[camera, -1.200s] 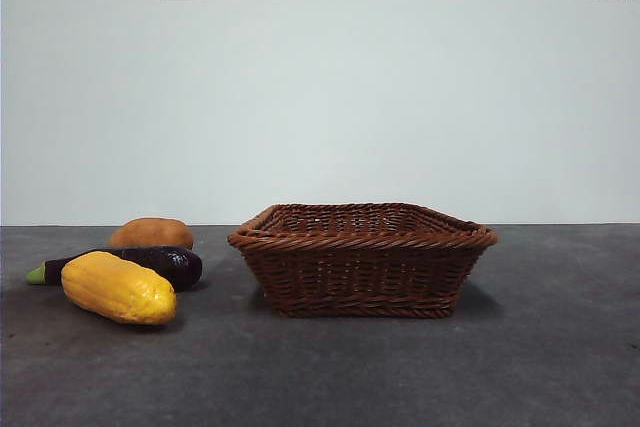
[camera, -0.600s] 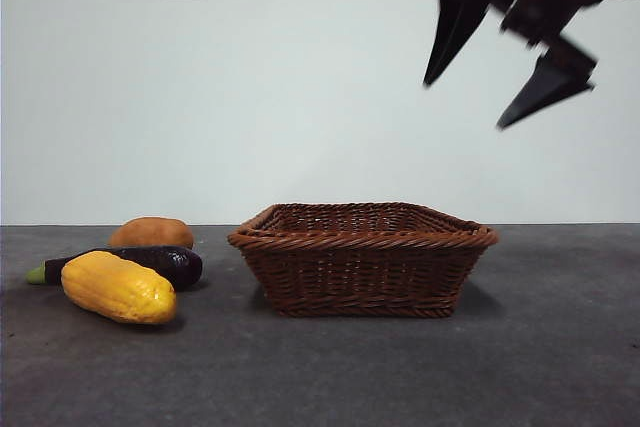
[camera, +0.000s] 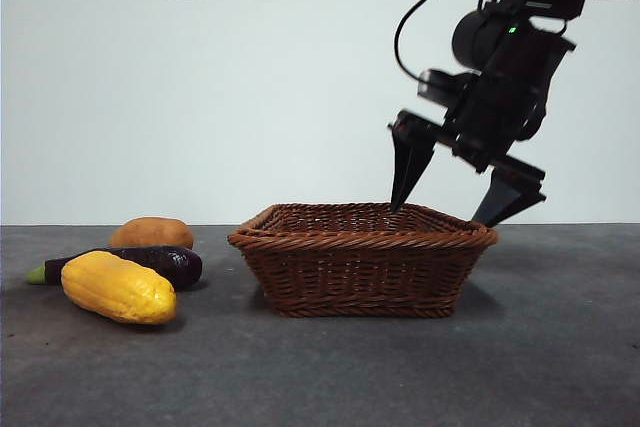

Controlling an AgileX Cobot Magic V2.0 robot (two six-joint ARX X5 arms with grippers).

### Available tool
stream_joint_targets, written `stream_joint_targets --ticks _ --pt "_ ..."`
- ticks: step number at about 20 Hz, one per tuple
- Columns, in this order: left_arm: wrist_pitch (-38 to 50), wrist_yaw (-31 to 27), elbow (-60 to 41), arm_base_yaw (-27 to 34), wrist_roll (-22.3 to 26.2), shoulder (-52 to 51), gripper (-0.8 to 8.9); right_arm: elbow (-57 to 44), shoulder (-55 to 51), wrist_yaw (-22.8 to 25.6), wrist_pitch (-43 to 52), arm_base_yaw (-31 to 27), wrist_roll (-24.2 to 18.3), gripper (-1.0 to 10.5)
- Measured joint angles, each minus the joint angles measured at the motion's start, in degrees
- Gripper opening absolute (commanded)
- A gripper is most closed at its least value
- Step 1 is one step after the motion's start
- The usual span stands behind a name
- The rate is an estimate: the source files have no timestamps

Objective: Help me put the vegetables on the table into the basket

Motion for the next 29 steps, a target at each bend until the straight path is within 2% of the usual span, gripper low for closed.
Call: stream_joint_targets --ticks 2,3,6,10,12,14,20,25,29 --pt "0.00 -0.02 0.00 0.00 0.00 0.15 6.02 0.00 1.73 0.72 0.59 0.59 0.66 4.7" --pt "0.00 -0.02 0.00 0.00 0.00 0.20 6.02 0.00 2.14 1.27 0.68 0.83 1.29 4.2" --pt "0.00 -1.46 0.00 0.00 0.00 0.24 6.02 0.00 2.21 1.90 0.85 1.03 2.47 1.5" --pt "0.00 -2.99 0.00 0.00 -0.15 0.24 6.02 0.02 2.21 1.92 -0.72 1.07 3.48 1.0" --pt "-0.02 -3.02 0.00 0.00 -1.05 0.50 6.02 0.02 2.21 1.97 -0.46 1.18 4.46 -0.1" --pt "-0.11 -3.13 0.00 0.00 -1.53 1.16 6.02 0.11 2.21 1.33 0.24 1.18 6.05 -0.1" --pt "-2.80 -6.51 0.00 0.00 -3.58 3.96 6.02 0.13 -1.01 1.70 -0.59 1.20 6.51 -0.1" --pt "-2.73 -7.50 0.02 -1.81 -8.50 9.66 6.01 0.15 -20.59 2.86 -1.29 1.14 3.50 -0.1" --pt "3.32 -13.27 0.09 -7.10 -14.80 17.70 6.01 0.15 -34.05 2.78 -4.98 1.22 0.94 -0.1"
